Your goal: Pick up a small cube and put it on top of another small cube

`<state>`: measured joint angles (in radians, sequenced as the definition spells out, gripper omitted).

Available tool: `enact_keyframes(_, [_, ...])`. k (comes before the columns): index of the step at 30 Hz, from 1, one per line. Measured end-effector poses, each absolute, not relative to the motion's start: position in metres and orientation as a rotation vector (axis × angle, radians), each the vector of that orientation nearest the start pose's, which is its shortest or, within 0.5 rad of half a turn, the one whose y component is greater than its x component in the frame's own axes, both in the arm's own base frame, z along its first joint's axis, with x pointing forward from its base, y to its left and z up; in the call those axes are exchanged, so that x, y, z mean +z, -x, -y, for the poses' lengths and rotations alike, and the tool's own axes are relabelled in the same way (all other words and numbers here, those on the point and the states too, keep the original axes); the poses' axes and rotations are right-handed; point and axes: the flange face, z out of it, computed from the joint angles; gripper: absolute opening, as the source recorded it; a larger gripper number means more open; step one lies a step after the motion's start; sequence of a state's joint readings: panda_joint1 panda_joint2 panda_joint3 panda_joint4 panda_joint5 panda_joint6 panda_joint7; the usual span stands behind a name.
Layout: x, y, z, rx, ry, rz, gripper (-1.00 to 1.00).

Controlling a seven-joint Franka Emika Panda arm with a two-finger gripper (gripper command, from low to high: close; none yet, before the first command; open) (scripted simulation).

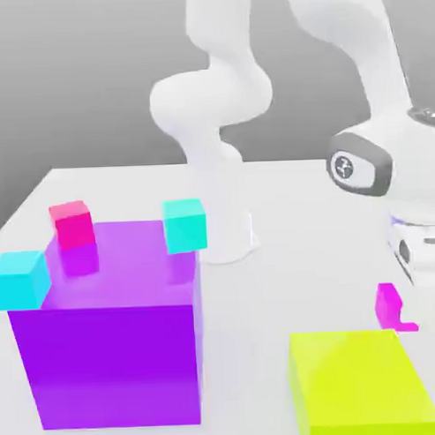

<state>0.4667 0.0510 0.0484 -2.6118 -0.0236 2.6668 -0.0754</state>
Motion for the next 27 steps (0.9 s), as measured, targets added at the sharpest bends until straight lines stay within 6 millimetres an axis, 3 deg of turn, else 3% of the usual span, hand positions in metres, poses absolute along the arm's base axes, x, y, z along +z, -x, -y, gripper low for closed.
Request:
enact_keyframes(4, [0.288, -0.414, -0.137, -0.019, 3.072, 0.721, -1.00])
enact_keyframes(10, [0.362, -0.421, -0.007, -0.022, 3.138, 0.372, -1.00])
enact_keyframes(14, [0.405, -0.394, 0.086, -0.016, 3.156, 0.100, -1.00])
enact_keyframes(19, [0.449, -0.324, 0.190, -0.002, 3.134, -0.251, -1.00])
enact_keyframes(21, [0.438, -0.310, 0.207, 0.001, 3.125, -0.313, -1.00])
enact_keyframes(23, [0.413, -0.306, 0.211, 0.002, 3.122, -0.328, -1.00])
enact_keyframes(24, [0.400, -0.305, 0.211, 0.002, 3.121, -0.330, 1.00])
enact_keyframes(27, [0.400, -0.305, 0.211, 0.002, 3.121, -0.330, 1.00])
